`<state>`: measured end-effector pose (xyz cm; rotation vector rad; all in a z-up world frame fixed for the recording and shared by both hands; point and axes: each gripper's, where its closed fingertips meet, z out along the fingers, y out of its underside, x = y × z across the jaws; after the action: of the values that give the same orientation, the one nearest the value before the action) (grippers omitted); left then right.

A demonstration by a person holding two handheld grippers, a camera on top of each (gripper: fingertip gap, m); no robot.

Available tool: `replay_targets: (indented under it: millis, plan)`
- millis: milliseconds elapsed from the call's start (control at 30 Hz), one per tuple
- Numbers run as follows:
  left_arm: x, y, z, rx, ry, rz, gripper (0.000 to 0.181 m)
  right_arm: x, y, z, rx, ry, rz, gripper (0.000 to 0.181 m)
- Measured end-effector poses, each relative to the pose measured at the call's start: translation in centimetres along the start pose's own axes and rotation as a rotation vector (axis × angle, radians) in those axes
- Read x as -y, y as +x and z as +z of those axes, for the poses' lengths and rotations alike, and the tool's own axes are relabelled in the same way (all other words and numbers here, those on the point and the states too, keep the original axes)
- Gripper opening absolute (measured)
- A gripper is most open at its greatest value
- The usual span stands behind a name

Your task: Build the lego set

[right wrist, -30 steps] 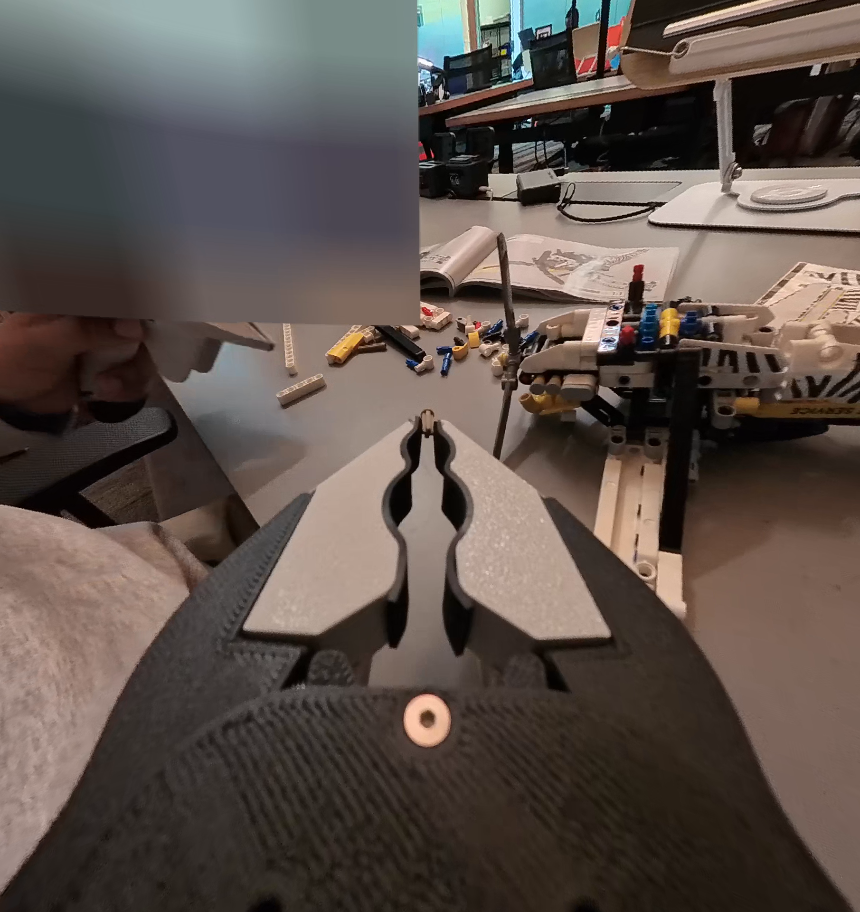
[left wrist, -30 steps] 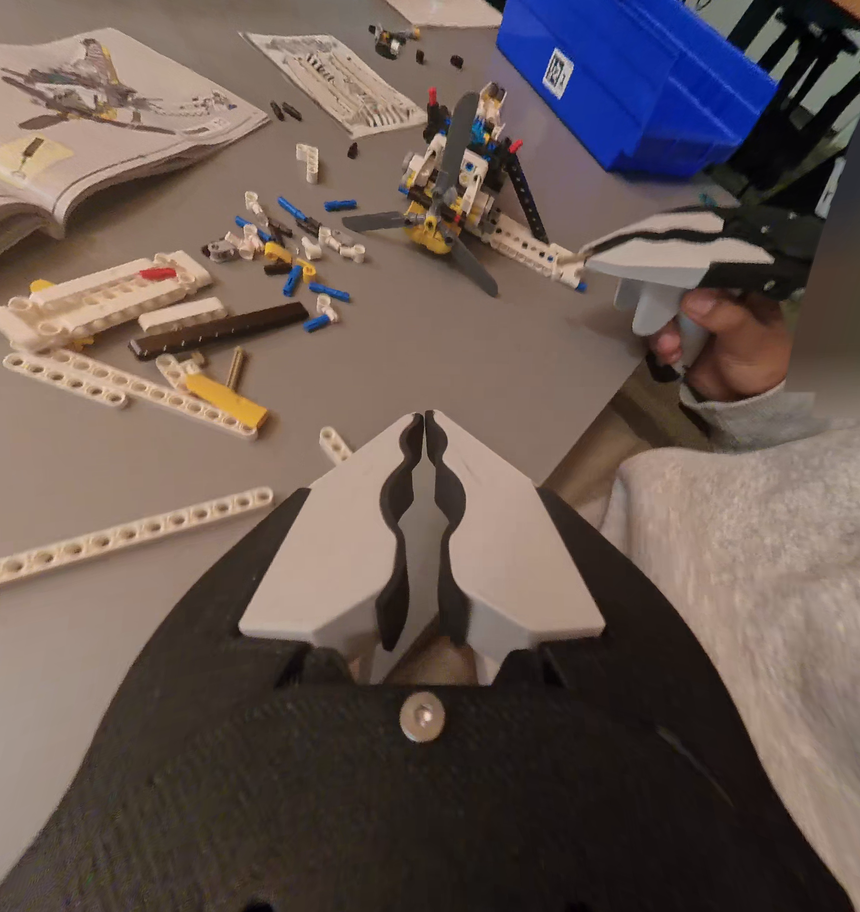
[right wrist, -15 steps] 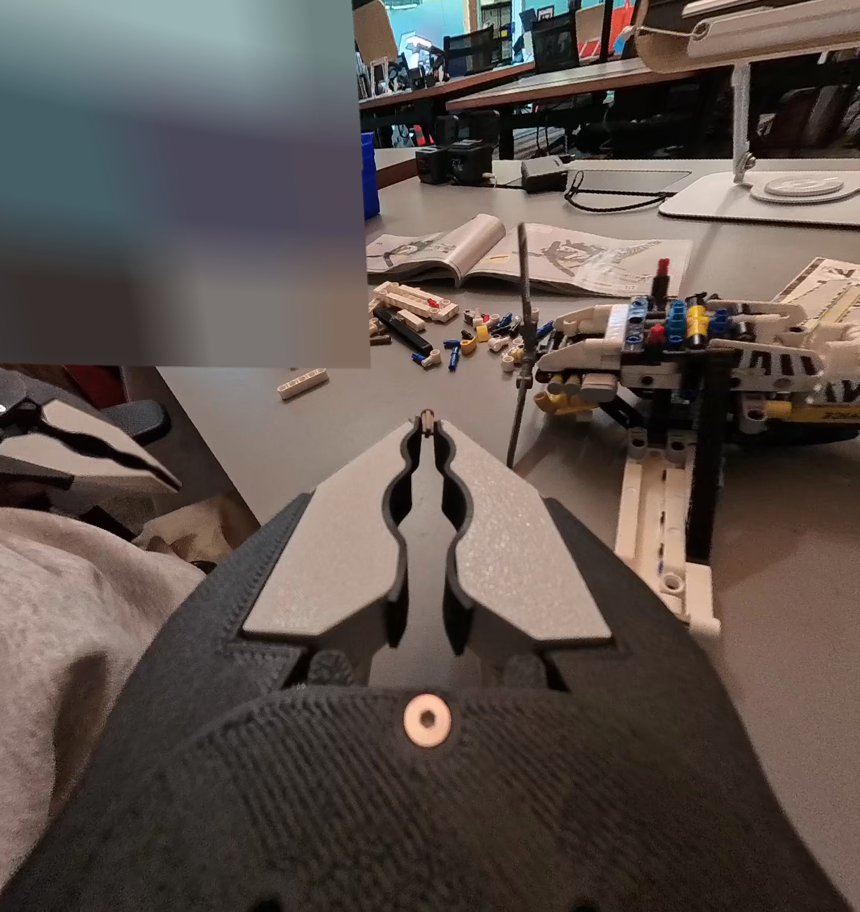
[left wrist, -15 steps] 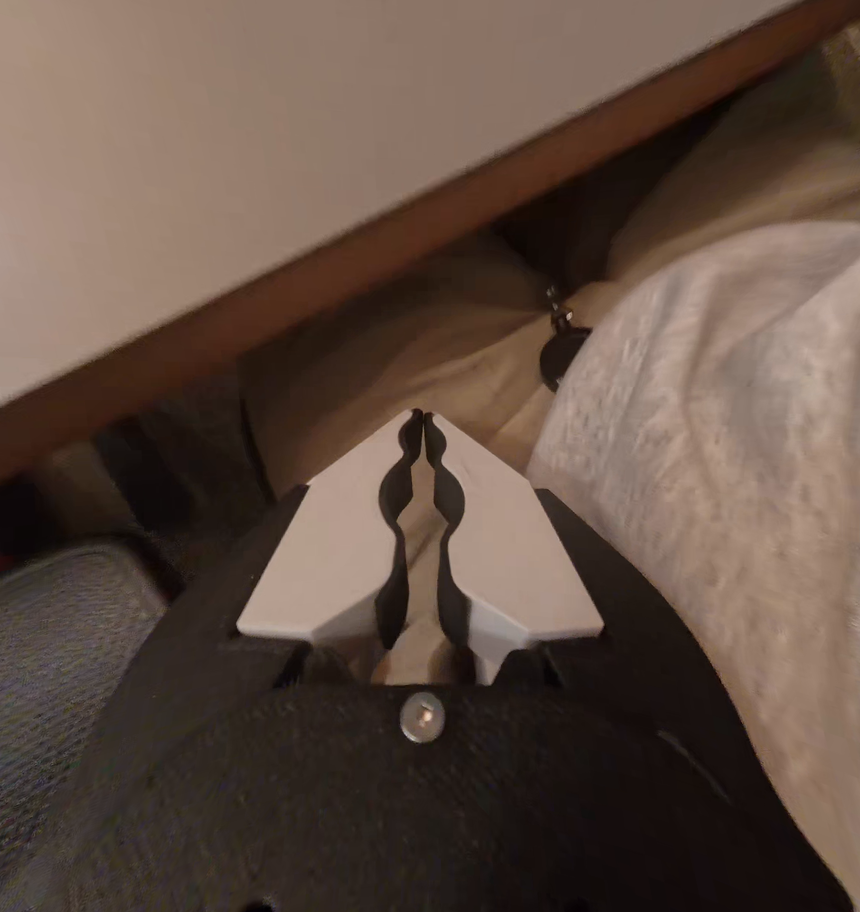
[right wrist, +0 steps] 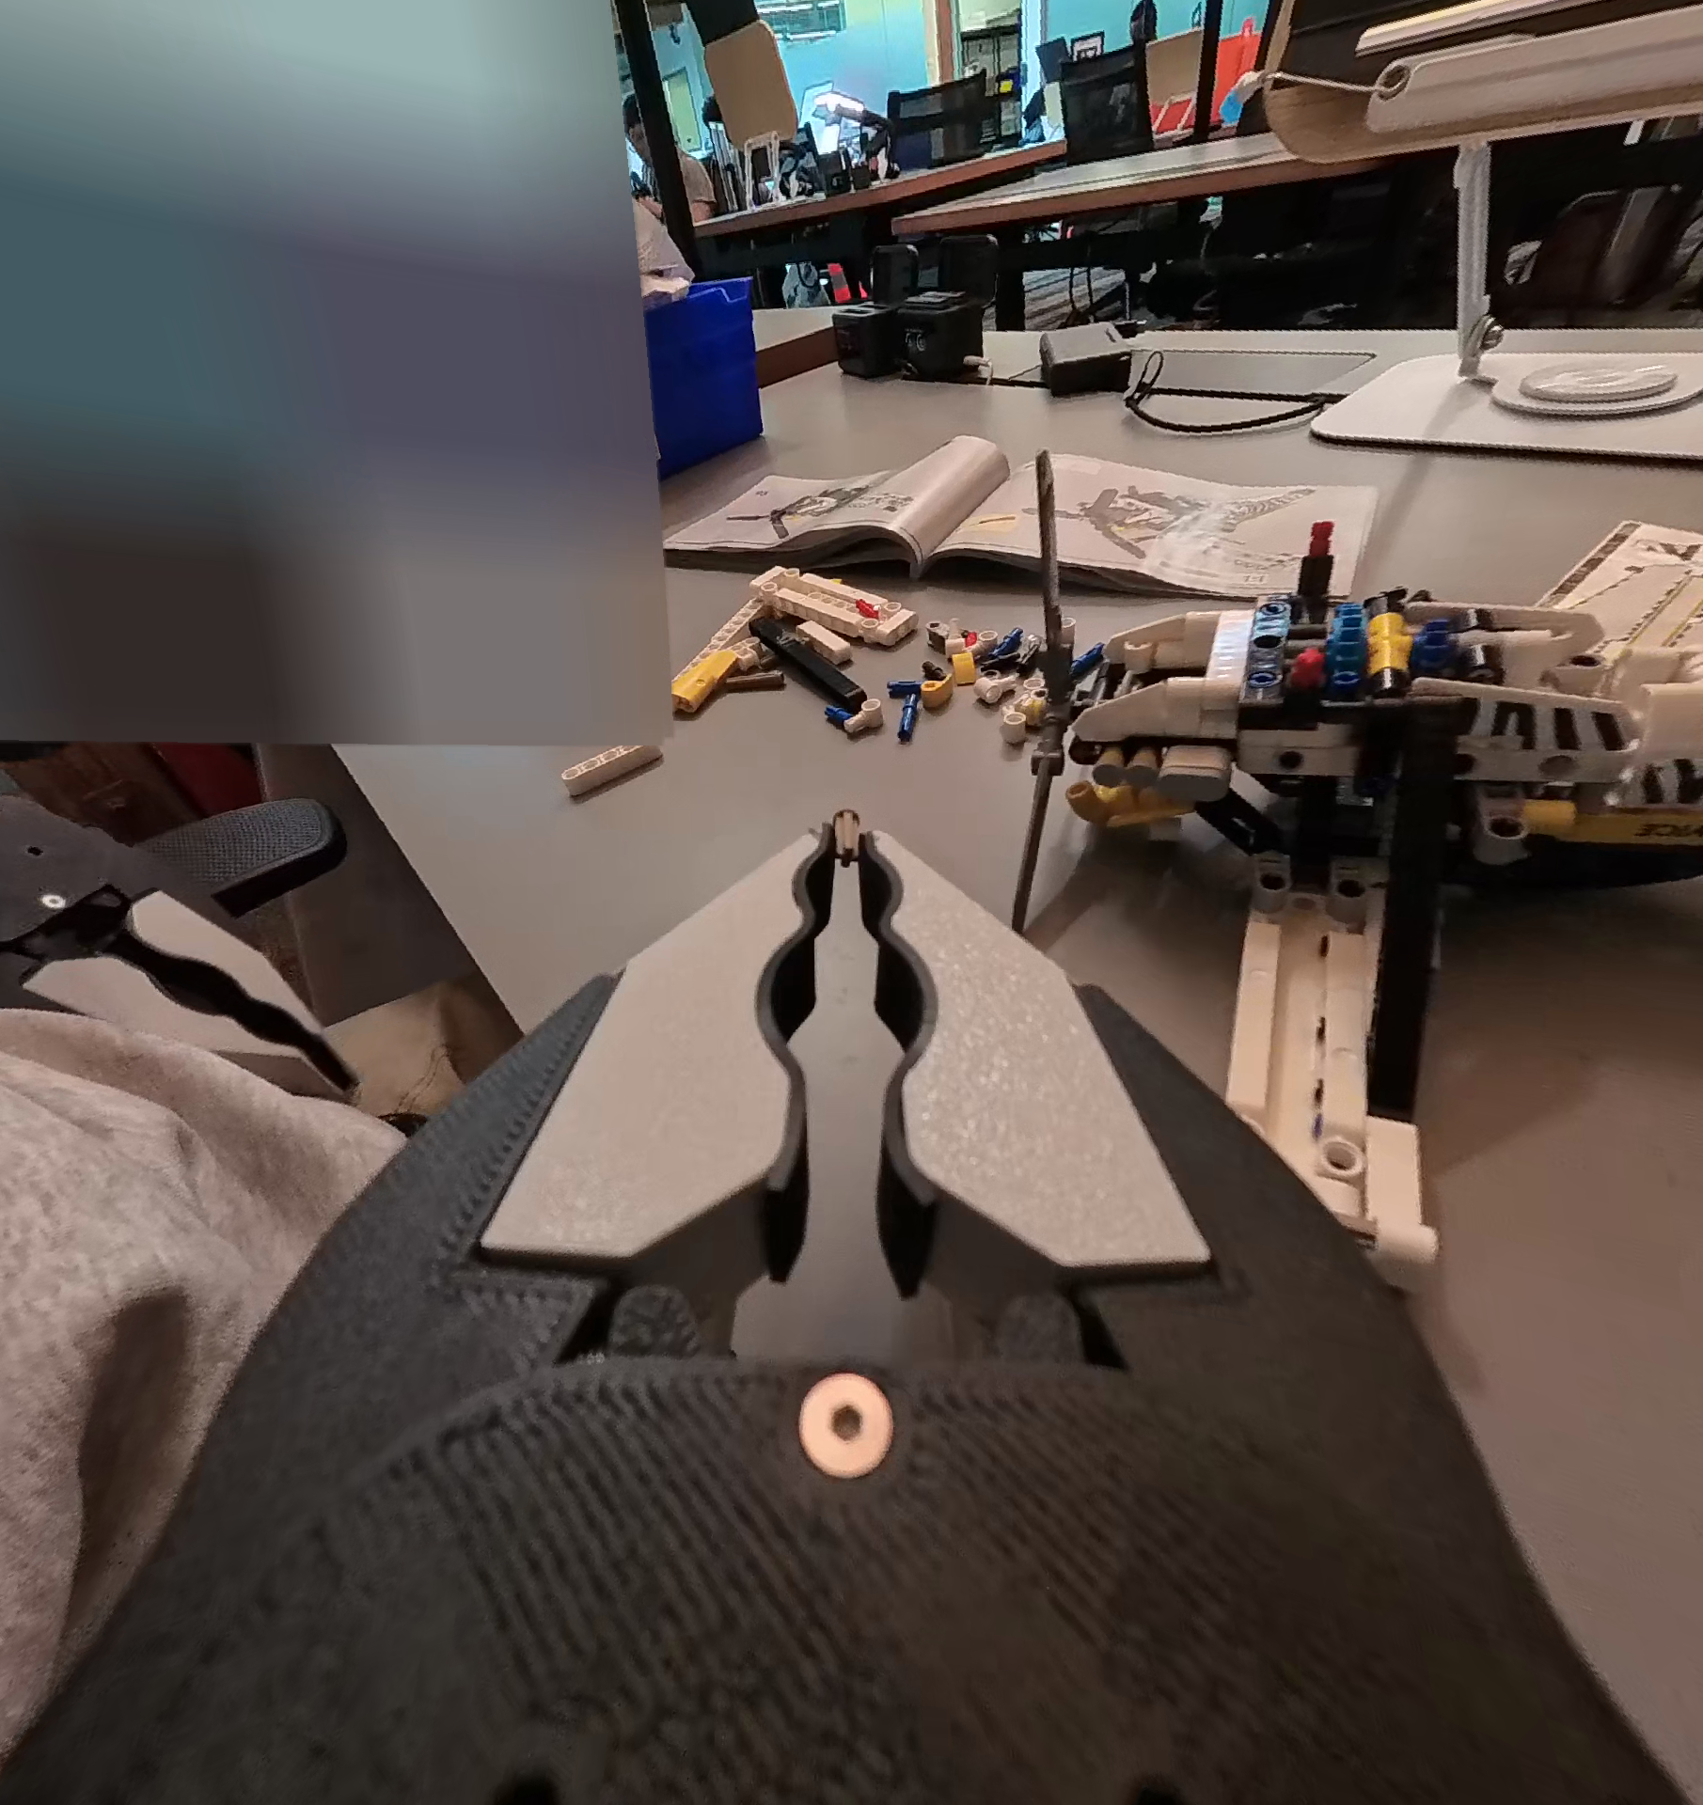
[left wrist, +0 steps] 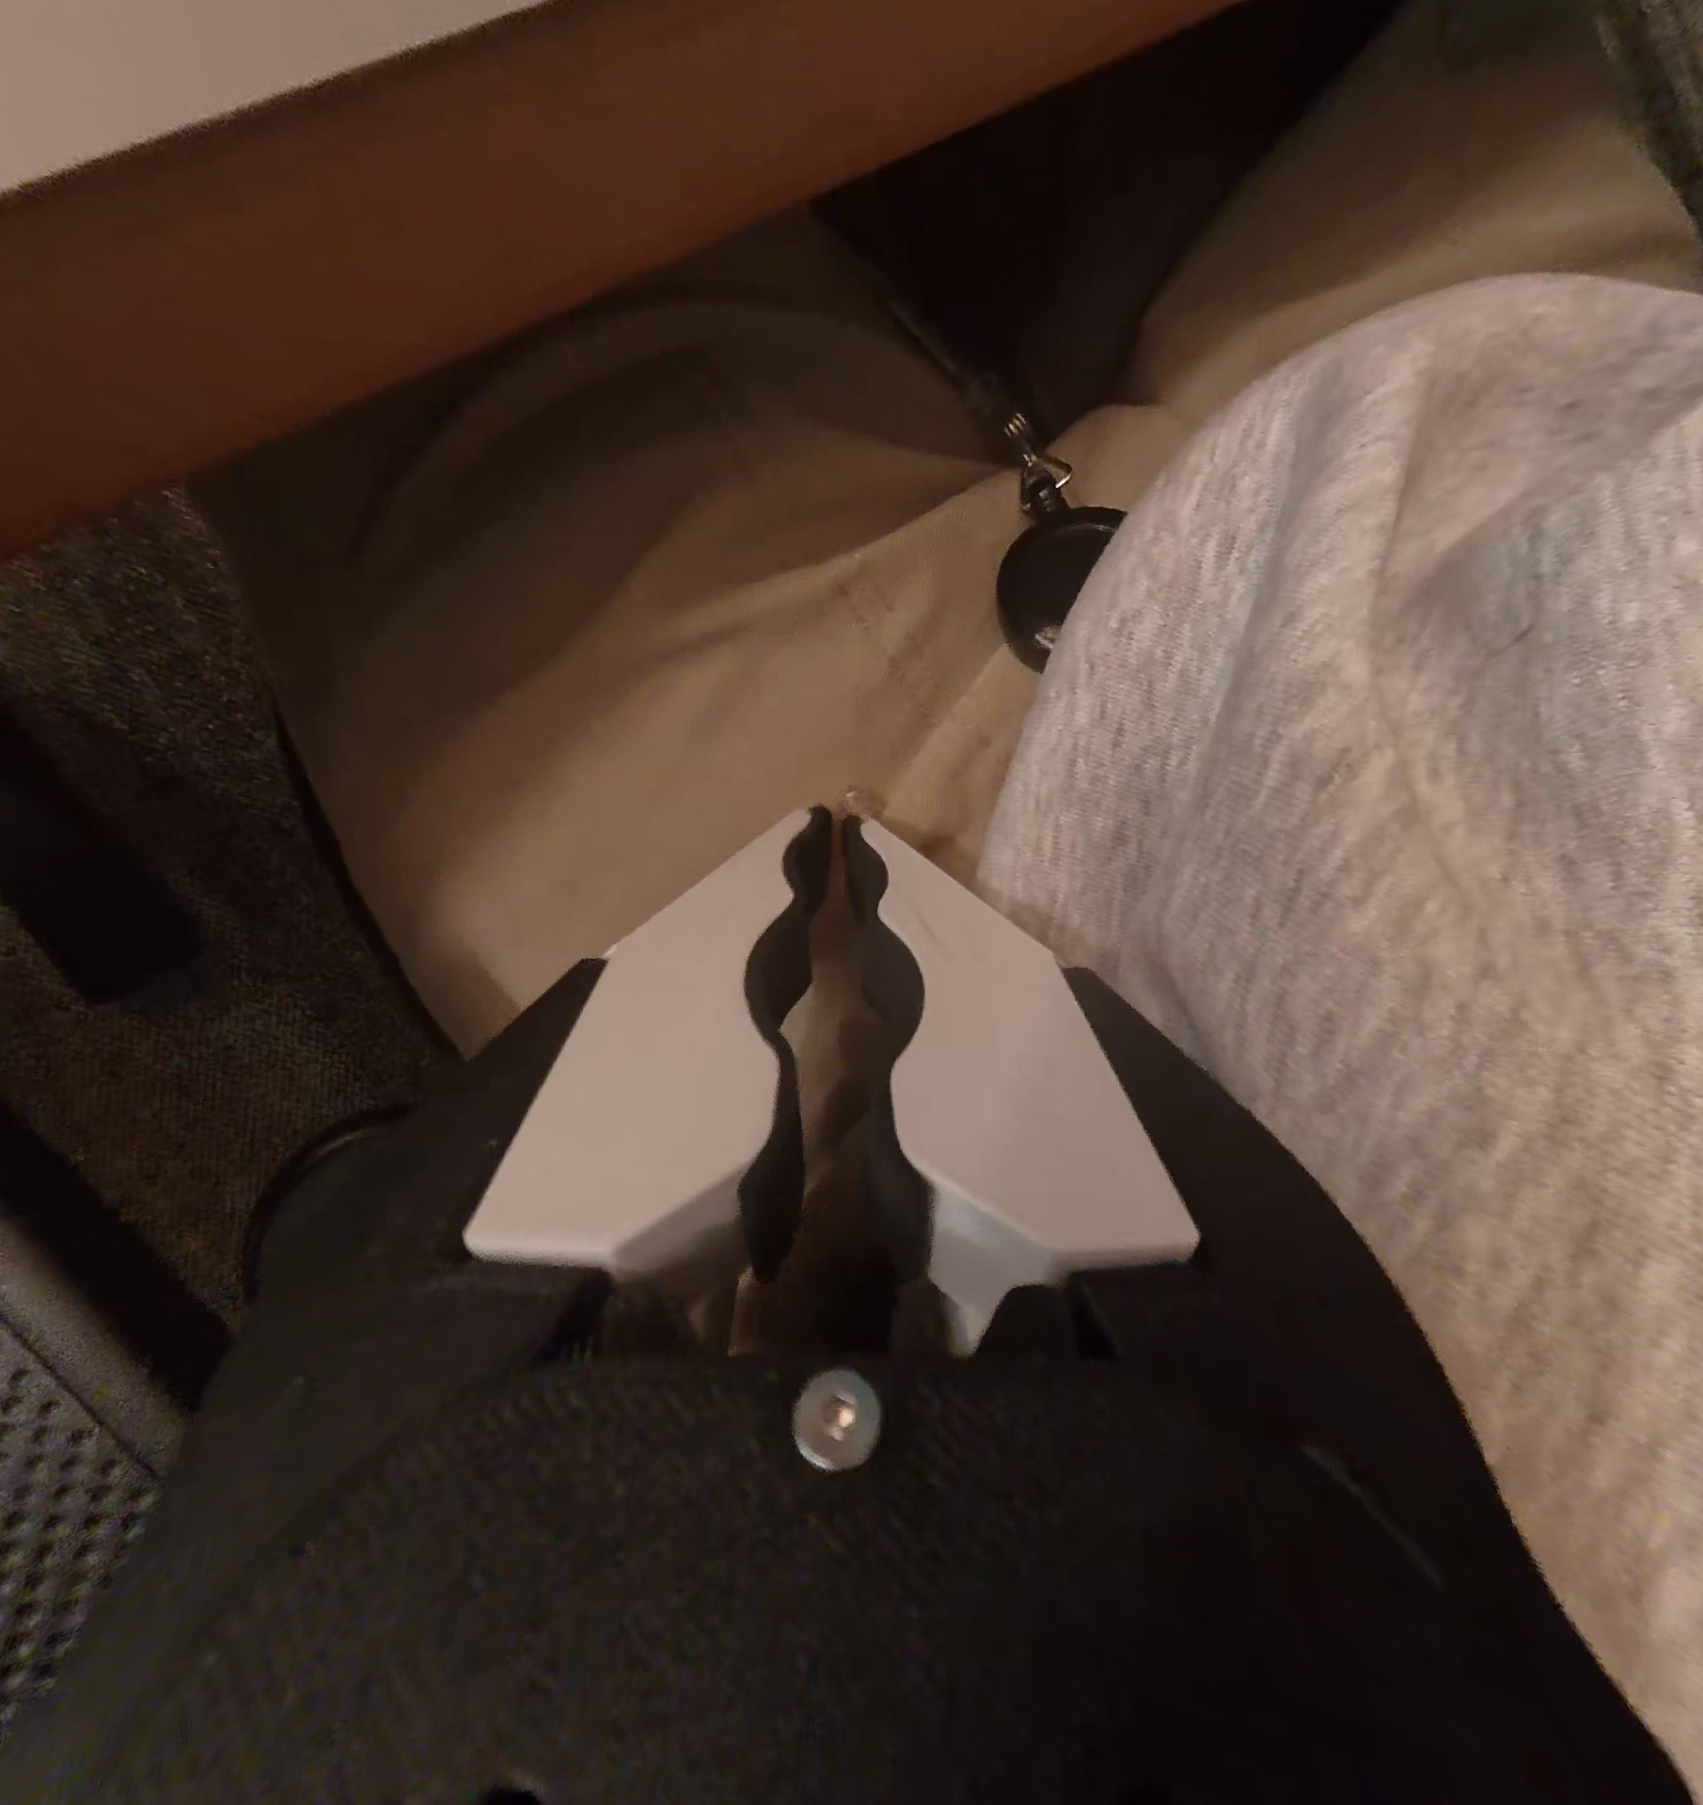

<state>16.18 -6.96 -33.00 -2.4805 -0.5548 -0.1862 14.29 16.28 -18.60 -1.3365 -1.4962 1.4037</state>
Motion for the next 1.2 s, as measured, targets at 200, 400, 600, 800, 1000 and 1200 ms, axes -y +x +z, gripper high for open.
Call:
replay_targets:
  millis: [200, 400, 600, 800, 1000, 1200]
  plan:
    - [0.2, 0.0, -0.1, -0.029, 0.011, -0.024, 0.010, 0.0, 0.0, -0.1, 0.004, 0.004, 0.004, 0.003]
    - [0.7, 0.2, 0.1, -0.028, 0.018, 0.041, 0.013, 0.0, 0.0, 0.0, 0.003, 0.001, 0.001, 0.003]
    - [0.4, 0.4, 0.4, -0.025, -0.012, 0.085, 0.014, 0.0, 0.0, 0.0, 0.004, 0.002, 0.004, 0.003]
    - [0.4, 0.6, 0.3, -0.048, -0.015, 0.062, 0.009, 0.0, -0.1, 0.0, 0.006, 0.003, 0.003, 0.003]
    - [2.3, 0.8, -1.1, -0.071, 0.070, 0.070, 0.008, 0.1, -0.1, -0.1, 0.013, 0.010, 0.013, 0.003]
    - [10.8, 2.8, -4.8, -0.071, 0.332, 0.221, 0.008, 0.1, -0.1, -0.1, 0.014, 0.011, 0.014, 0.003]
